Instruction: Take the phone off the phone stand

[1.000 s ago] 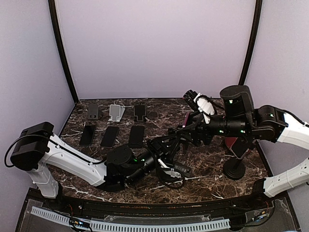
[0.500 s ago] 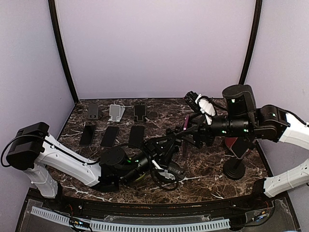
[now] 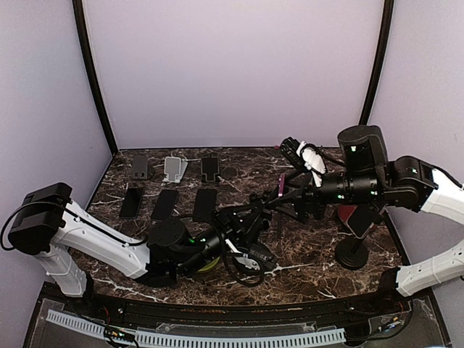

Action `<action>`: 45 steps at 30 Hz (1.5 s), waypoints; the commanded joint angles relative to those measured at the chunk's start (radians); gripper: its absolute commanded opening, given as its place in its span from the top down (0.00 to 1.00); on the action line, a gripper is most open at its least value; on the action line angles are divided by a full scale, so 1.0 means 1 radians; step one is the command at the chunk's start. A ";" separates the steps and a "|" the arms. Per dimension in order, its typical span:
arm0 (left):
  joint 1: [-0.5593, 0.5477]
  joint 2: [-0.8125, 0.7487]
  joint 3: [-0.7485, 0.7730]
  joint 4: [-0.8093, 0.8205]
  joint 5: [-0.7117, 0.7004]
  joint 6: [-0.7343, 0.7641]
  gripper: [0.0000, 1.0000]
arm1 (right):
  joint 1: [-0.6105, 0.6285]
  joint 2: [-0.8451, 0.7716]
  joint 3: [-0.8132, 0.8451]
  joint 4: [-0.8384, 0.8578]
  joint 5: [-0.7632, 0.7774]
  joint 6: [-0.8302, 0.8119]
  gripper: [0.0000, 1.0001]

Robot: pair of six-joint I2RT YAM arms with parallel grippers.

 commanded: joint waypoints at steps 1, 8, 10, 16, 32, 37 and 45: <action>0.001 -0.003 0.013 -0.006 0.029 -0.010 1.00 | -0.029 -0.037 0.047 0.095 -0.022 -0.001 1.00; 0.006 0.023 0.034 0.015 0.028 0.004 1.00 | -0.027 -0.019 0.040 0.122 -0.142 0.018 1.00; 0.008 0.030 0.039 0.020 0.027 0.007 1.00 | -0.026 -0.016 0.039 0.132 -0.166 0.025 1.00; 0.017 0.041 0.041 0.032 0.026 0.012 1.00 | -0.005 -0.014 0.055 0.138 -0.204 0.030 1.00; 0.017 0.063 0.015 0.118 0.031 0.072 0.99 | 0.019 -0.055 0.140 0.117 -0.236 0.036 1.00; 0.016 0.078 0.000 0.181 0.036 0.099 0.91 | 0.019 -0.059 0.163 0.117 -0.223 0.035 1.00; 0.017 0.069 -0.017 0.180 0.031 0.088 0.52 | 0.019 -0.050 0.171 0.114 -0.215 0.034 1.00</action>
